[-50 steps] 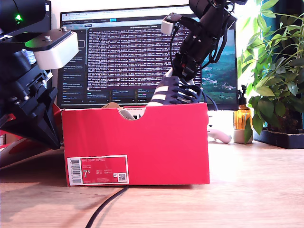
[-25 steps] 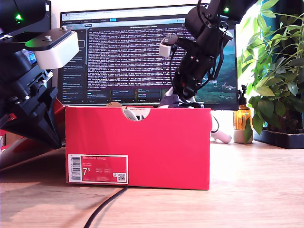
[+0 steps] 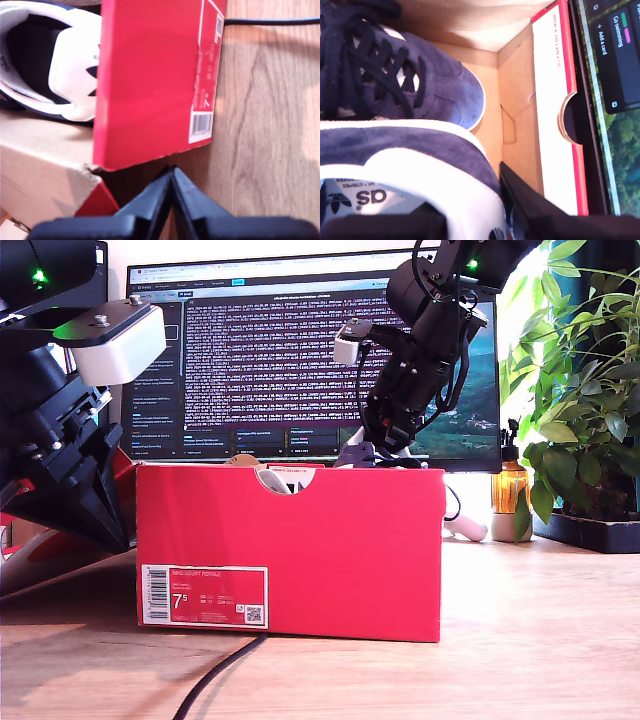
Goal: Pack the blue shoes by picking the first shoe and placing it inside the red shoebox, left side, then picking and rotating the second shoe and placing it in the shoebox
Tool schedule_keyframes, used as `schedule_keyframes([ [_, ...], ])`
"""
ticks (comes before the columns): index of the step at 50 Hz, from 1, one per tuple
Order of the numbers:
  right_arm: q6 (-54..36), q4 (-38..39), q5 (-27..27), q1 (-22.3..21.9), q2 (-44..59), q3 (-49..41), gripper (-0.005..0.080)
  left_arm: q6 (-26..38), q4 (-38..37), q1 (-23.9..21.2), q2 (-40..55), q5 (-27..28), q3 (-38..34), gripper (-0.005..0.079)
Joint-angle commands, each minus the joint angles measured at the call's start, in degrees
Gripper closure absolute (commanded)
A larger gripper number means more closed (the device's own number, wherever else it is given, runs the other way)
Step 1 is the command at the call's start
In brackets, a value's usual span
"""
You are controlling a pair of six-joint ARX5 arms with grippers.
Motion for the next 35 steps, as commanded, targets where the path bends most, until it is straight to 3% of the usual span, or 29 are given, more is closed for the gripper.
schedule_keyframes([
  [1, 0.04, -0.9, 0.0, 1.9, 1.9, -0.28, 0.059, 0.24, 0.7, 0.0, 0.92, 0.09, 0.17, 0.0761],
  [15, -1.55, -0.74, 7.74, 2.54, 1.9, -0.28, 0.0546, 0.24, 0.7, 0.0, 0.92, 0.11, 0.17, 0.0761],
  [22, -1.46, -0.55, 9.6, 2.89, 1.9, -0.28, 0.0475, 0.24, 0.7, 0.0, 0.92, 0.09, 0.17, 0.0761],
  [35, -1.42, 2.56, 15.34, 4.44, 1.9, -0.26, 0.0468, 0.24, 0.7, 0.0, 0.92, 0.09, 0.17, 0.0761],
])
